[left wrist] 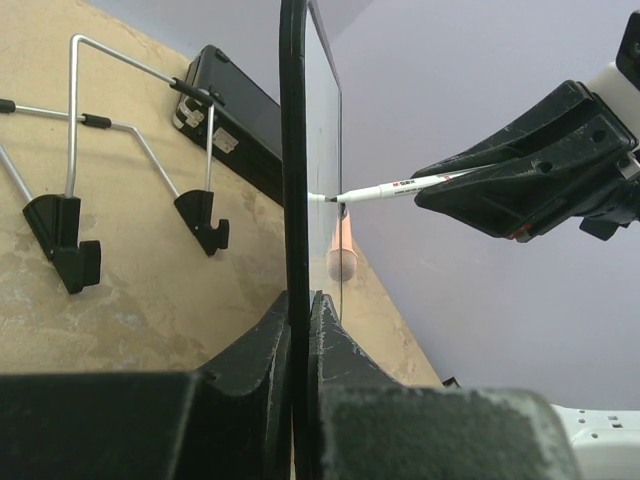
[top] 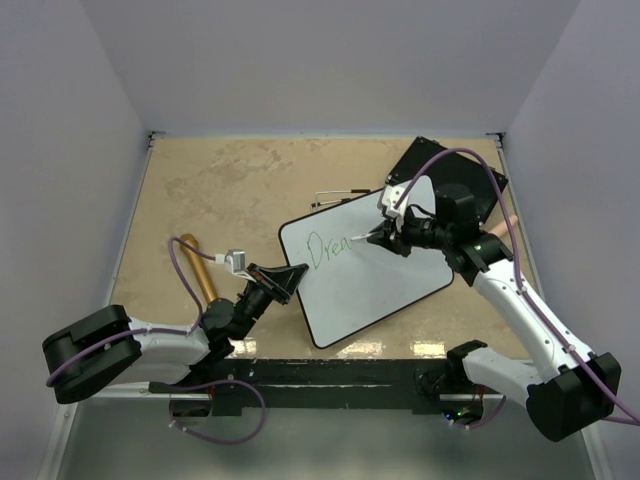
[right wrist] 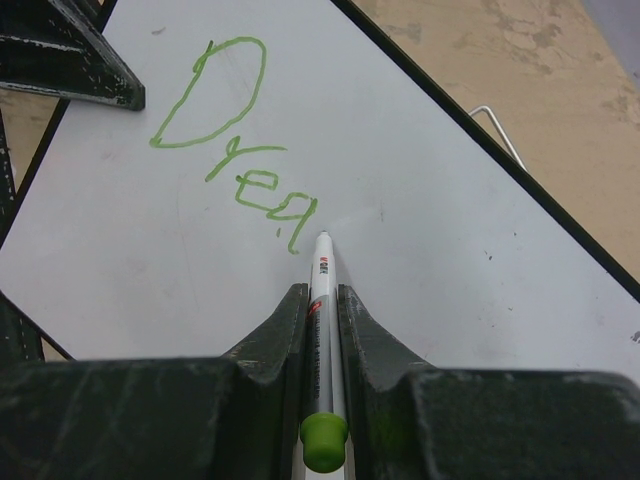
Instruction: Write a sentence on the whiteboard
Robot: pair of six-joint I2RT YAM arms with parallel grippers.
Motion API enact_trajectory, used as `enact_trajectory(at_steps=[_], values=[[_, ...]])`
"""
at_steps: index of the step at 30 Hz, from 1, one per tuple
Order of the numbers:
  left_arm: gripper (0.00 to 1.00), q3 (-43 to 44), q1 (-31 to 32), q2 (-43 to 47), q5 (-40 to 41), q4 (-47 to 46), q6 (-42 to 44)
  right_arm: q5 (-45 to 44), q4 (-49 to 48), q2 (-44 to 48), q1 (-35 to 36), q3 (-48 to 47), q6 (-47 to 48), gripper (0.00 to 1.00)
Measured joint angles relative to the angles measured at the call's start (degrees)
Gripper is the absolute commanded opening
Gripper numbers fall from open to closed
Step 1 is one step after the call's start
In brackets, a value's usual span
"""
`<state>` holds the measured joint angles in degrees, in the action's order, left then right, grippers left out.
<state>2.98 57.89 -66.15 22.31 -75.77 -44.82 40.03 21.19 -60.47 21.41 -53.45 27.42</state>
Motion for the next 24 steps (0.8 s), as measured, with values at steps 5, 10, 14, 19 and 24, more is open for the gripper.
enact_trajectory(at_steps=[5,10,14,19,24], values=[[0.00,0.0,0.0,0.0,0.0,0.0,0.0,0.0,-0.9,0.0,0.0,0.0,-0.2,0.00],[0.00,0.0,0.0,0.0,-0.2,0.0,0.0,0.0,-1.8,-0.2,0.0,0.0,-0.4,0.00],[0.00,0.0,0.0,0.0,-0.2,0.0,0.0,0.0,-1.8,-0.3,0.0,0.0,-0.3,0.00],[0.00,0.0,0.0,0.0,-0.1,0.0,0.0,0.0,-0.5,-0.3,0.0,0.0,0.9,0.00],[0.00,0.0,0.0,0.0,0.1,0.2,-0.1,0.2,2.2,-0.2,0.0,0.0,2.6,0.00]])
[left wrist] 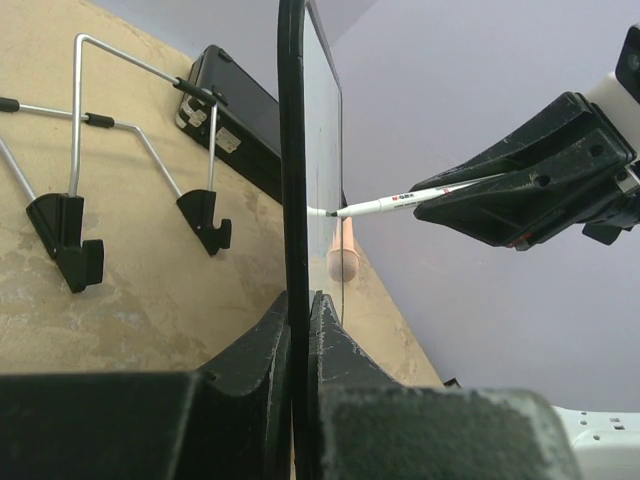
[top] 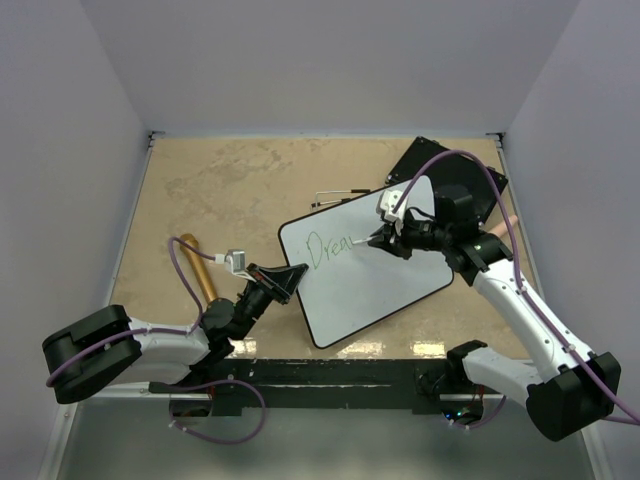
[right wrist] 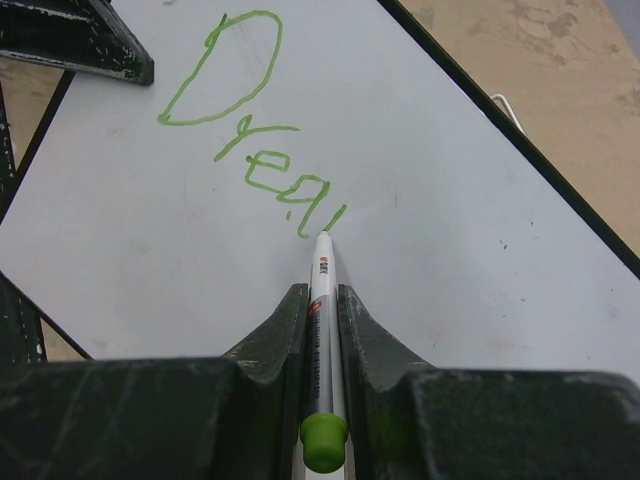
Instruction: Write a sentence on the whiteboard
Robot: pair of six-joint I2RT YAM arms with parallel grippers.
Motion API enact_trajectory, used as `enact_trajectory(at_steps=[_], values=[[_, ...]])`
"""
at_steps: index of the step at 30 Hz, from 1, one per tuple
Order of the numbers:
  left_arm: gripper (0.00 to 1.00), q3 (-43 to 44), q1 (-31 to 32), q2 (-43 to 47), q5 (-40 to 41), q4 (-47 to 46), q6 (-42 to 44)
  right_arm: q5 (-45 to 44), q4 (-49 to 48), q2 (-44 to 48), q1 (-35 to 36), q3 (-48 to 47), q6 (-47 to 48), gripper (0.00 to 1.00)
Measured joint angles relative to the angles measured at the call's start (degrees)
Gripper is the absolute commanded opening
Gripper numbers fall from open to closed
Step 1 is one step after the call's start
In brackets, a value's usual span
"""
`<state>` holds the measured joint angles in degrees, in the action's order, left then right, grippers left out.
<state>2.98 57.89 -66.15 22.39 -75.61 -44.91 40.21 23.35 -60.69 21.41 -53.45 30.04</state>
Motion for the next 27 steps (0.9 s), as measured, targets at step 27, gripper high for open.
enact_trajectory(at_steps=[27], values=[[0.00,0.0,0.0,-0.5,0.0,-0.3,-0.1,-3.7,-5.0,0.0,0.0,0.0,-5.4,0.00]])
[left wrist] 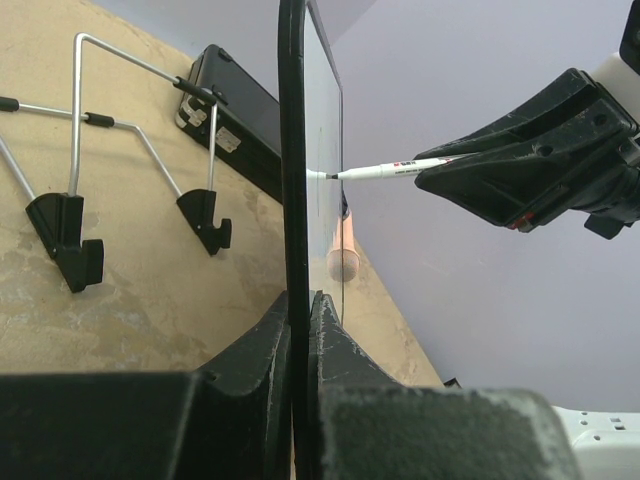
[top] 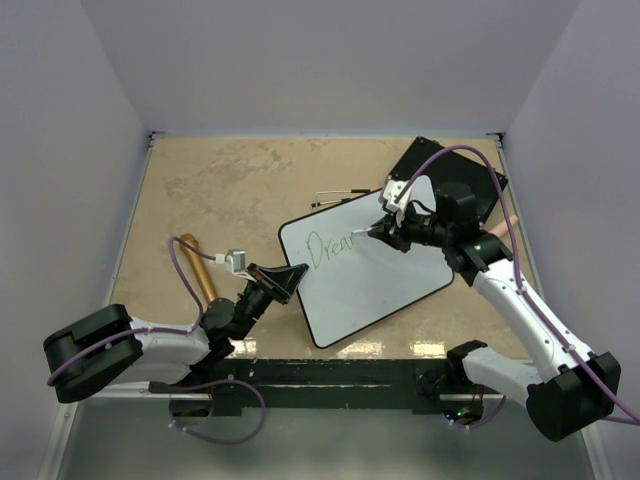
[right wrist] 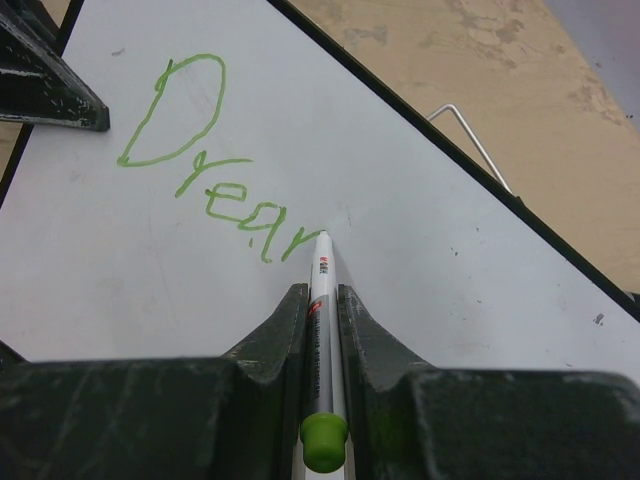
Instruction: Write a sentence on the whiteboard
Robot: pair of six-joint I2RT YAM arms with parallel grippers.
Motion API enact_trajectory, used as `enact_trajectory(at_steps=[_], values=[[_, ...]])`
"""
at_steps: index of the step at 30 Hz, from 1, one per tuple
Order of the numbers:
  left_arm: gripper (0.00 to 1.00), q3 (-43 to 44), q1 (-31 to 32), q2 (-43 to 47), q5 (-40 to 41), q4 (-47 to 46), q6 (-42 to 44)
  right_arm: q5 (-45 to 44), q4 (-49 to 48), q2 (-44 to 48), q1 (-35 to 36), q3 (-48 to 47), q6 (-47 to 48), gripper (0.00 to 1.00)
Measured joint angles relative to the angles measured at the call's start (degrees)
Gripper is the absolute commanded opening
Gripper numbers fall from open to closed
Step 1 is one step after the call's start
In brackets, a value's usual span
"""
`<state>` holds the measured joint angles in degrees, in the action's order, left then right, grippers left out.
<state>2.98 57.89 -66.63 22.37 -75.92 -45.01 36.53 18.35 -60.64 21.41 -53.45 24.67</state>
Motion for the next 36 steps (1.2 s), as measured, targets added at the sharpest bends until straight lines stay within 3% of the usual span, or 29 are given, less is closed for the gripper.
enact_trajectory(at_steps=[16,36], values=[[0.00,0.0,0.0,0.0,0.0,0.0,-0.2,0.3,6.1,1.1,-0.1,0.2,4.5,0.00],[0.00,0.0,0.0,0.0,0.1,0.0,-0.2,-1.6,0.5,-0.1,-1.1,-0.7,0.3,0.00]])
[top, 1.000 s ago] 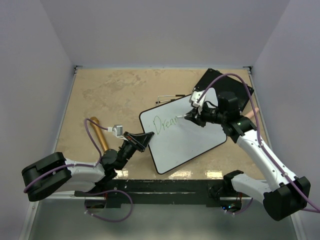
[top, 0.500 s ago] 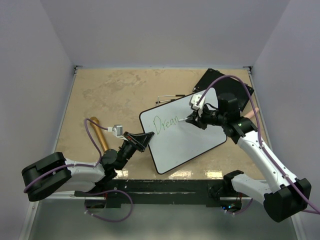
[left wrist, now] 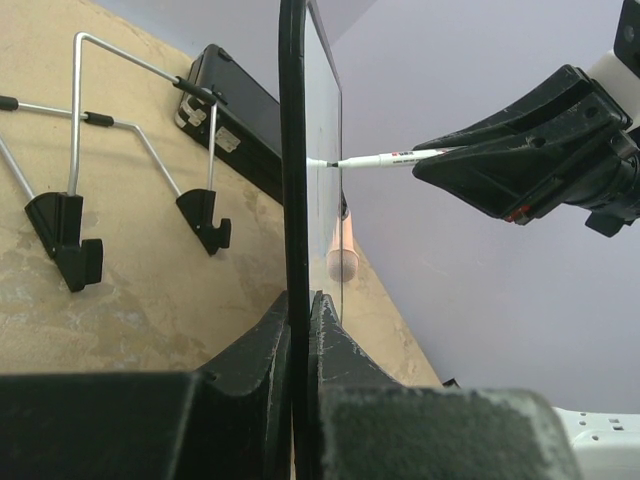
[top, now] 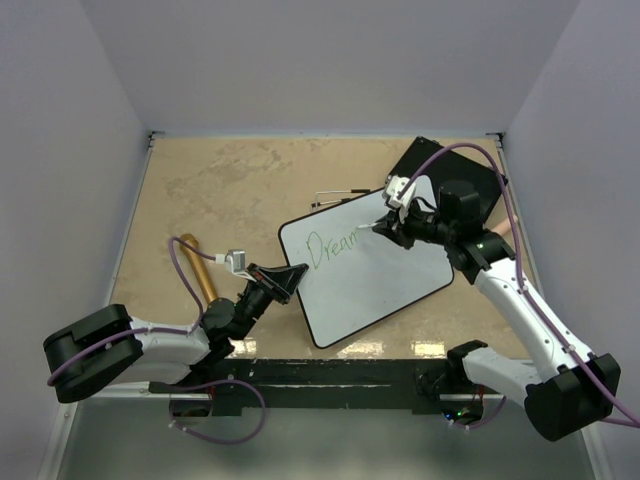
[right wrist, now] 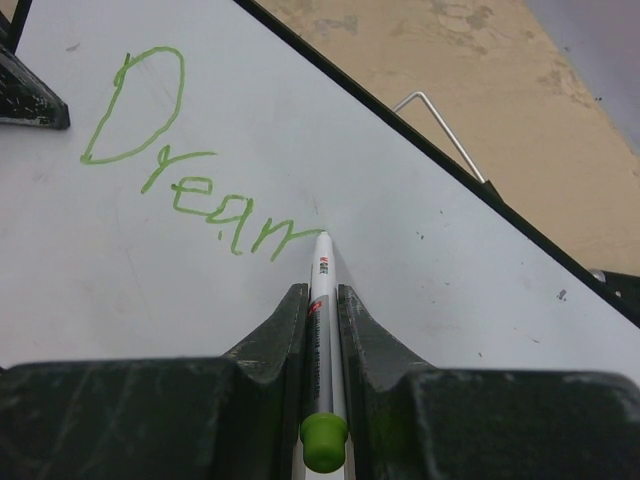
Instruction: Write a sentence on the whiteboard
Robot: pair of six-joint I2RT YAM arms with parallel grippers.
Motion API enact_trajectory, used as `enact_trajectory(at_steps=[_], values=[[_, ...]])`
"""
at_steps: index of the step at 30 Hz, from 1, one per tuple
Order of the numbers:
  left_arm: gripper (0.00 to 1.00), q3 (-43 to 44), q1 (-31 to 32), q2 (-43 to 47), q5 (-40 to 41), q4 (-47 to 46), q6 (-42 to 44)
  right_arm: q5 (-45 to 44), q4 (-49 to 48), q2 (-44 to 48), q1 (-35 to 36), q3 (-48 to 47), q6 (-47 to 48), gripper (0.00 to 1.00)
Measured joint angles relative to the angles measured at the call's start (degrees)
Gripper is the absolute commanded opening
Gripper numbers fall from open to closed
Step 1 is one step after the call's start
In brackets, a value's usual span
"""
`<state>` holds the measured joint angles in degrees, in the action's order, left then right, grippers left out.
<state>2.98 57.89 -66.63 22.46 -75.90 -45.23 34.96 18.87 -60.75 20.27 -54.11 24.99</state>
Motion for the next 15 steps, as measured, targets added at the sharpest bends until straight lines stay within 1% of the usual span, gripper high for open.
enact_trajectory(at_steps=[7,15], values=[[0.00,0.0,0.0,0.0,0.0,0.0,0.0,-0.3,0.6,0.0,-1.0,0.0,0.7,0.00],[0.00,0.0,0.0,0.0,0.2,0.1,-0.2,0.8,6.0,0.4,-1.2,0.0,4.8,0.00]])
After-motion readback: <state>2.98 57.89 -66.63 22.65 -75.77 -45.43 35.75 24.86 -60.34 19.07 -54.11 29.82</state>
